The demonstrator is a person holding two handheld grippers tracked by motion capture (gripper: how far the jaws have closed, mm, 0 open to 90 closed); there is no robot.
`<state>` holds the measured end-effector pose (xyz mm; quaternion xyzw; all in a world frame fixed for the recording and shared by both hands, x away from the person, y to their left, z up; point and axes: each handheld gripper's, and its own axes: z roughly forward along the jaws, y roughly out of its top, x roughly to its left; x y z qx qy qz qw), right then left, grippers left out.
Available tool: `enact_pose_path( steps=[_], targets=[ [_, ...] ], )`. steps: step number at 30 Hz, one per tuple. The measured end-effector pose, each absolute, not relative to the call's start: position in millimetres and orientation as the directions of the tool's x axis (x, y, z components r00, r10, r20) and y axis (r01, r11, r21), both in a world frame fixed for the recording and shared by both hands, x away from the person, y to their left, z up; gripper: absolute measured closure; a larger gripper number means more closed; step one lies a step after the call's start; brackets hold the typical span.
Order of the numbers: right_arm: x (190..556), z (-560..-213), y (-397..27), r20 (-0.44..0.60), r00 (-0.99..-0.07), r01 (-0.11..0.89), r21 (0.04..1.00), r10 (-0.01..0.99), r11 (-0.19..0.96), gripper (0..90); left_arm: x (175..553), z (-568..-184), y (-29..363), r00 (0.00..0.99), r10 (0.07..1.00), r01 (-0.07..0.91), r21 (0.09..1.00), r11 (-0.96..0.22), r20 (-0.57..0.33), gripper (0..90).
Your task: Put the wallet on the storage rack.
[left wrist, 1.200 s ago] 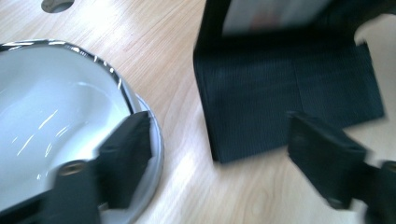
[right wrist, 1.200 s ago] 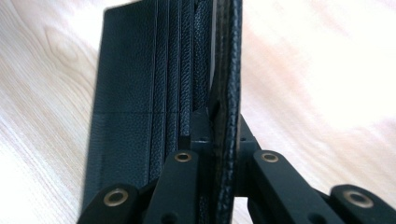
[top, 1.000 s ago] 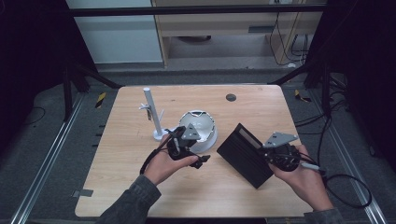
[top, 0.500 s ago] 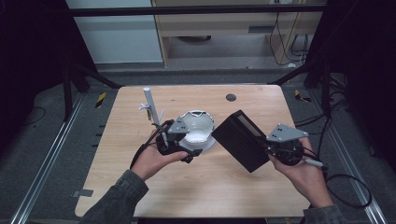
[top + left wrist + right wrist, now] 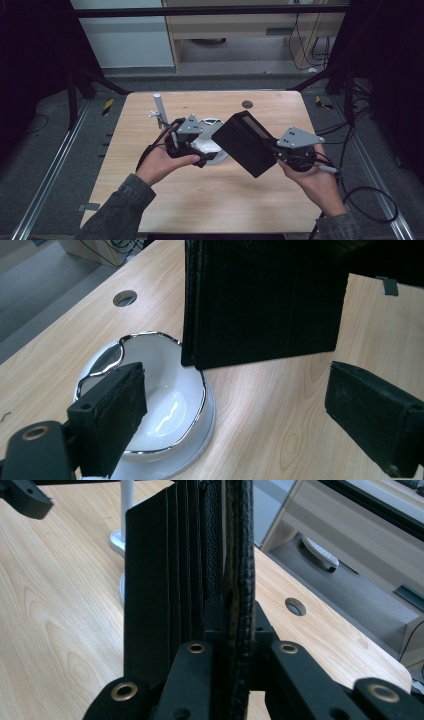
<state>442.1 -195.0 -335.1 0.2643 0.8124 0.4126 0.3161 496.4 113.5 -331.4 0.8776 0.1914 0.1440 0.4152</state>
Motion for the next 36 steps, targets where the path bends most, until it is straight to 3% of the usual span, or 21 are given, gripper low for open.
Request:
enact_pose_path(
  steps=[19,27,31,32,33,36],
  targets=[
    [436.6,-336.7,-177.7,-0.299,-0.708,0.101,0.854,0.639,0.511,84.8,510.5,-336.8,104.8,0.898,0.434,0.215,0.791,-0.573,0.070,10.0],
    [433.2,-335.8,-176.7,-0.296,-0.723,0.081,0.861,0.624,0.502,84.8,521.3,-339.7,102.4,0.914,0.405,0.225,0.795,-0.563,0.028,15.2],
    [434.7,-335.6,-176.9,-0.290,-0.734,0.066,0.870,0.615,0.489,84.8,525.5,-340.8,100.2,0.930,0.367,0.211,0.791,-0.575,0.019,25.5],
    [437.1,-336.8,-176.9,-0.286,-0.738,0.067,0.870,0.611,0.489,84.8,526.6,-340.9,99.9,0.935,0.354,0.212,0.789,-0.577,0.007,38.3],
    [437.1,-336.8,-176.9,-0.286,-0.738,0.067,0.870,0.611,0.489,84.8,527.4,-340.7,99.7,0.939,0.343,0.206,0.788,-0.580,0.007,38.3],
    [441.3,-340.1,-178.0,-0.289,-0.742,0.071,0.864,0.605,0.499,84.7,529.2,-337.8,101.0,0.940,0.341,0.229,0.779,-0.584,-0.020,56.6]
  ],
)
